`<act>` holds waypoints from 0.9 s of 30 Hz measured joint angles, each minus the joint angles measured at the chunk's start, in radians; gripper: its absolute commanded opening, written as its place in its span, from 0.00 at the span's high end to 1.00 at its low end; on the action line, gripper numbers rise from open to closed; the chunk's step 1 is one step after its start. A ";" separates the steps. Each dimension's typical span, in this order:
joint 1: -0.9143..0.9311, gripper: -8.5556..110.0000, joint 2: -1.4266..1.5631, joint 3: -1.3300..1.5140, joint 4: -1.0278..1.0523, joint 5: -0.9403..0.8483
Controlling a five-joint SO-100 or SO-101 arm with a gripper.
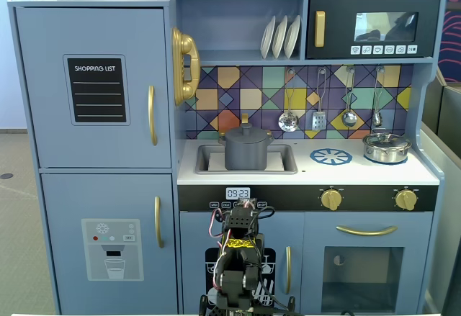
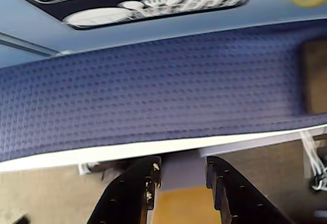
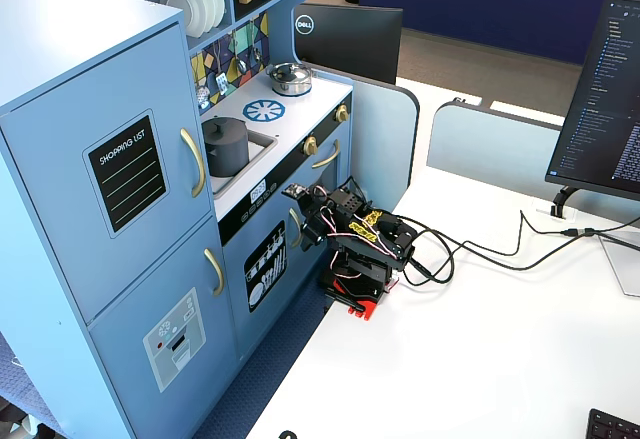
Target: Take off the lid from the gray recipient and place it on the counter
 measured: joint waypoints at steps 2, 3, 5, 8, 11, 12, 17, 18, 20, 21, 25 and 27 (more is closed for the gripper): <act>0.018 0.93 -0.025 -0.075 -0.002 0.009; 0.020 0.93 -0.044 -0.121 -0.021 0.009; 0.028 0.93 -0.083 -0.238 -0.075 0.020; 0.044 0.93 -0.150 -0.405 -0.164 0.018; 0.048 0.93 -0.201 -0.520 -0.272 0.018; 0.044 0.93 -0.212 -0.545 -0.314 0.018; -0.002 0.93 -0.272 -0.638 -0.506 -0.011; -0.014 0.93 -0.284 -0.649 -0.540 -0.018; -0.018 0.92 -0.308 -0.667 -0.606 -0.028; -0.020 0.91 -0.321 -0.673 -0.643 -0.029; -0.020 0.82 -0.399 -0.701 -0.795 -0.031; -0.021 0.80 -0.434 -0.719 -0.867 -0.023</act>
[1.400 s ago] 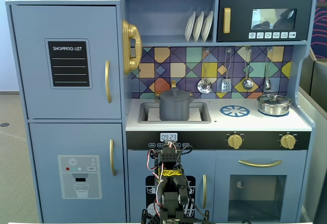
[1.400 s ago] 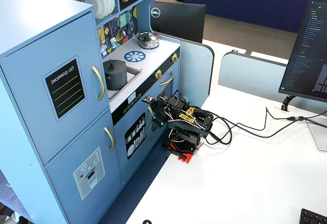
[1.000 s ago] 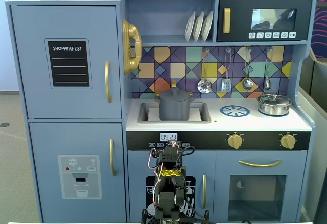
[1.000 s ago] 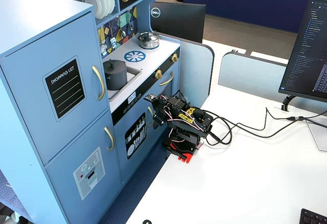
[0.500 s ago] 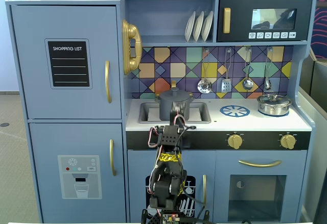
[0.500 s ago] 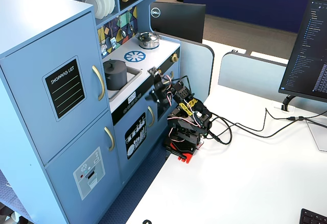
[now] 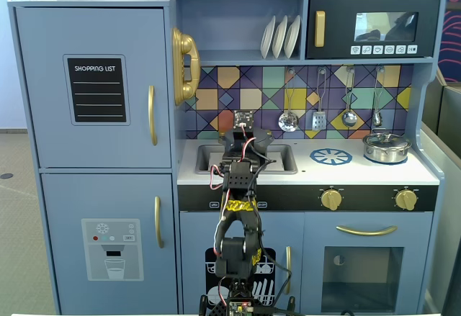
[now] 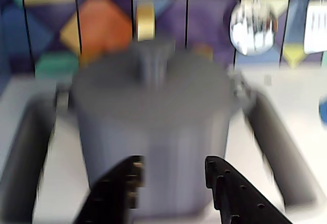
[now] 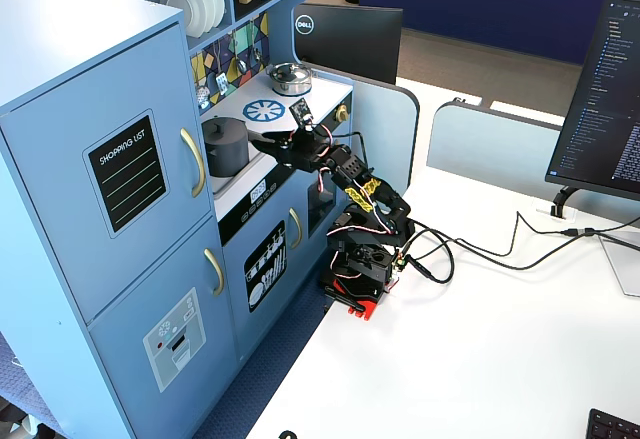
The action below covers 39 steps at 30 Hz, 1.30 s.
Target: Take off the lid from the gray recipient and place it on the counter
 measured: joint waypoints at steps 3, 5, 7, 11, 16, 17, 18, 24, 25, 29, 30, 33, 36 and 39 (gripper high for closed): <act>-0.002 0.77 -0.069 -0.028 -0.101 0.011; -0.003 0.76 -0.118 -0.044 -0.160 0.018; -0.006 0.76 -0.166 -0.060 -0.206 0.020; -0.021 0.77 -0.256 -0.094 -0.264 0.020; -0.021 0.78 -0.364 -0.169 -0.278 0.020; -0.021 0.78 -0.385 -0.183 -0.278 0.020; -0.021 0.78 -0.405 -0.196 -0.278 0.020; -0.031 0.79 -0.505 -0.249 -0.278 0.026; -0.031 0.79 -0.518 -0.258 -0.278 0.031; -0.031 0.79 -0.581 -0.308 -0.278 0.032; -0.031 0.80 -0.597 -0.322 -0.278 0.032; -0.031 0.82 -0.644 -0.357 -0.287 0.032; -0.031 0.83 -0.681 -0.382 -0.296 0.035; -0.031 0.93 -0.699 -0.388 -0.308 0.040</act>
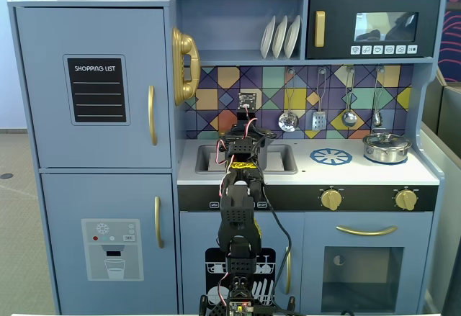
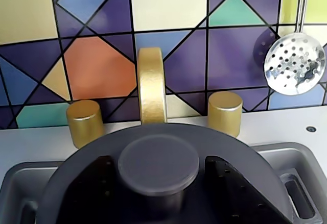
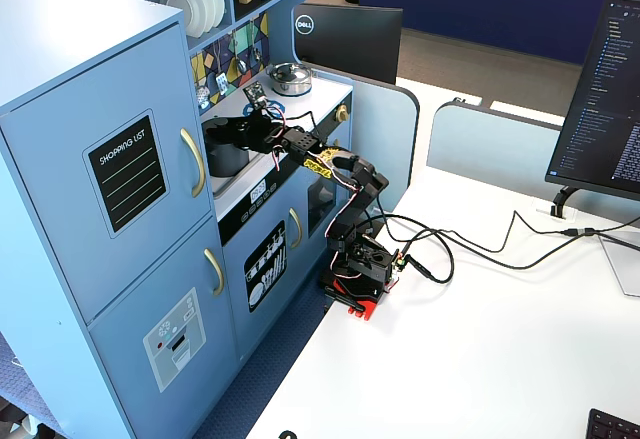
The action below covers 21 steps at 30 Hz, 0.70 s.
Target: Take off the lid from the gray recipient and place it on the counter
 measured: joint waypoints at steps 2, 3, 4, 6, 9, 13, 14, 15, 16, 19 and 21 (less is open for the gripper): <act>-0.008 0.93 -0.005 0.000 -0.011 0.000; -0.014 0.93 -0.006 0.000 -0.017 0.002; -0.020 0.93 -0.006 0.000 -0.025 0.002; -0.028 0.93 -0.006 0.000 -0.040 0.005; -0.031 0.93 -0.008 -0.012 -0.061 0.005; -0.028 0.93 -0.008 -0.071 -0.067 -0.011; -0.028 0.93 -0.008 -0.084 -0.067 -0.015; -0.026 0.93 -0.008 -0.097 -0.067 -0.021; -0.026 0.93 -0.008 -0.107 -0.067 -0.028; 0.005 0.93 -0.008 -0.123 -0.055 -0.035; 0.051 0.93 -0.003 -0.124 -0.051 -0.035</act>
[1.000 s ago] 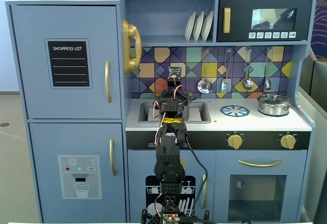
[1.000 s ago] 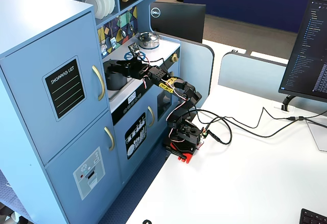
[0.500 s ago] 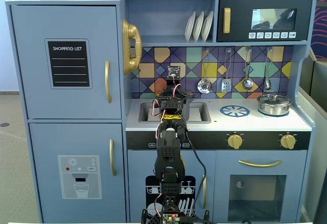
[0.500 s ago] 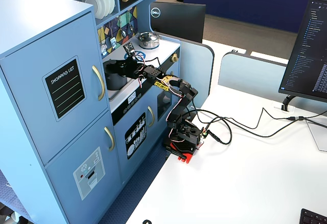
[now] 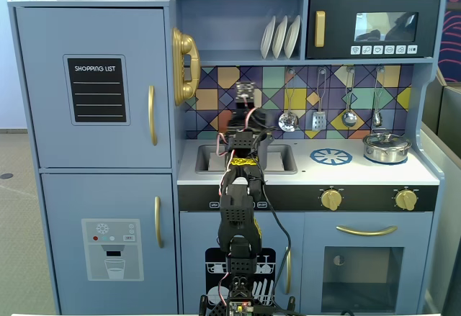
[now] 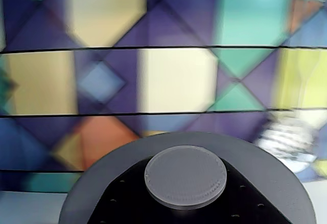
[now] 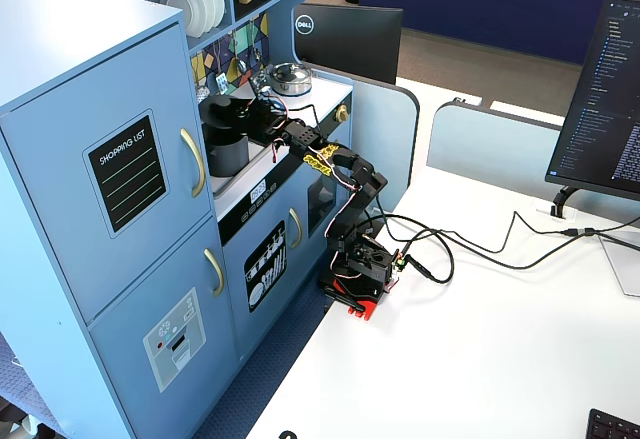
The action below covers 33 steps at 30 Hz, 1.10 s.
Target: Take off the lid from the gray recipient and place it on the counter
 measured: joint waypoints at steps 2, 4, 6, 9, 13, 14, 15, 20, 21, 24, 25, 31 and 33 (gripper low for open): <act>0.060 0.93 0.012 0.000 0.000 0.000; 0.135 0.93 0.034 0.009 0.000 0.011; 0.201 0.93 0.060 0.040 0.000 0.018; 0.288 0.93 0.094 0.120 -0.026 0.018; 0.397 0.93 0.121 0.250 -0.115 0.035; 0.420 0.93 0.123 0.281 -0.138 0.038; 0.436 0.93 0.123 0.311 -0.161 0.038; 0.474 0.93 0.114 0.410 -0.272 0.038; 0.480 0.93 0.106 0.420 -0.290 0.038; 0.499 0.93 0.064 0.434 -0.333 0.038; 0.500 0.93 0.051 0.436 -0.342 0.038; 0.492 0.93 -0.054 0.436 -0.397 0.028; 0.491 0.93 -0.091 0.434 -0.408 0.028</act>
